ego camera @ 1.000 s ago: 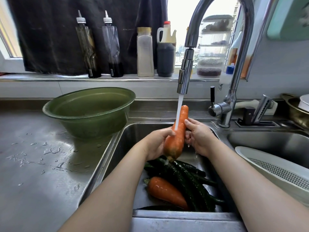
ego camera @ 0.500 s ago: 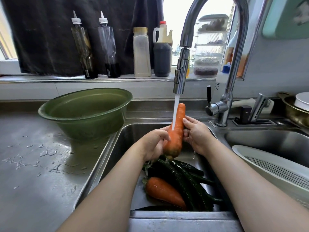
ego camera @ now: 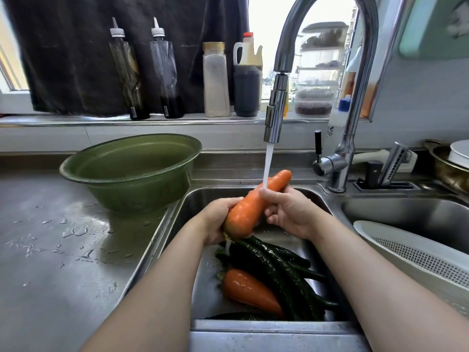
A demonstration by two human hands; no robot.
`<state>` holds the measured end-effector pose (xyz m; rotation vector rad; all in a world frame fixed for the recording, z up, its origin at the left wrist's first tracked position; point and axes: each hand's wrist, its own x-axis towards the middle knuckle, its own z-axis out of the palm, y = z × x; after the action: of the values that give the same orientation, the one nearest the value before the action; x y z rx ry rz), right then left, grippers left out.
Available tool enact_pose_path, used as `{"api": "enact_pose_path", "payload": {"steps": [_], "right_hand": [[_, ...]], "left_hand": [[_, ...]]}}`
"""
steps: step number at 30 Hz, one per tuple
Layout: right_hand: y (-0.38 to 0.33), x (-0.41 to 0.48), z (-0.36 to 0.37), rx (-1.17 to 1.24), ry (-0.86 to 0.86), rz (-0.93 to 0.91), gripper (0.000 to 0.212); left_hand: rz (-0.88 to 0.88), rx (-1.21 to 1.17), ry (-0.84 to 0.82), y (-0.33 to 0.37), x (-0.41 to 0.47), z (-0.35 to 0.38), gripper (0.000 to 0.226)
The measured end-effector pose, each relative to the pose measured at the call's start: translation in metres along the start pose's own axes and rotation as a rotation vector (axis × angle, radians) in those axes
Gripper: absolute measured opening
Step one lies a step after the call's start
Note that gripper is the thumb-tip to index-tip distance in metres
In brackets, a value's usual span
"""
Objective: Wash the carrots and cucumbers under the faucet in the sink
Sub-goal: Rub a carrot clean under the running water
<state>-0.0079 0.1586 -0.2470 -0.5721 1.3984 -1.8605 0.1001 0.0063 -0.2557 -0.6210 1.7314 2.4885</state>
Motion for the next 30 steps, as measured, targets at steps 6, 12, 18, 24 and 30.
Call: {"api": "enact_pose_path", "payload": {"steps": [6,12,18,24,30], "right_hand": [[0.003,0.0,0.012,-0.106,0.197,-0.054,0.029],[-0.004,-0.001,0.003,0.057,0.107,-0.02,0.025],[-0.003,-0.006,0.005,-0.092,0.015,0.01,0.04],[-0.002,-0.001,0.002,-0.041,0.162,-0.046,0.036],[-0.001,0.008,0.001,-0.045,0.338,-0.078,0.044]], "left_hand": [[-0.04,0.217,0.015,-0.001,0.003,-0.004,0.041],[-0.013,0.119,-0.028,-0.001,0.004,-0.006,0.045],[-0.023,0.089,-0.106,-0.001,0.001,-0.003,0.048],[0.094,0.126,-0.149,-0.002,-0.001,0.004,0.044],[0.31,0.427,0.042,0.0,0.001,0.022,0.032]]}}
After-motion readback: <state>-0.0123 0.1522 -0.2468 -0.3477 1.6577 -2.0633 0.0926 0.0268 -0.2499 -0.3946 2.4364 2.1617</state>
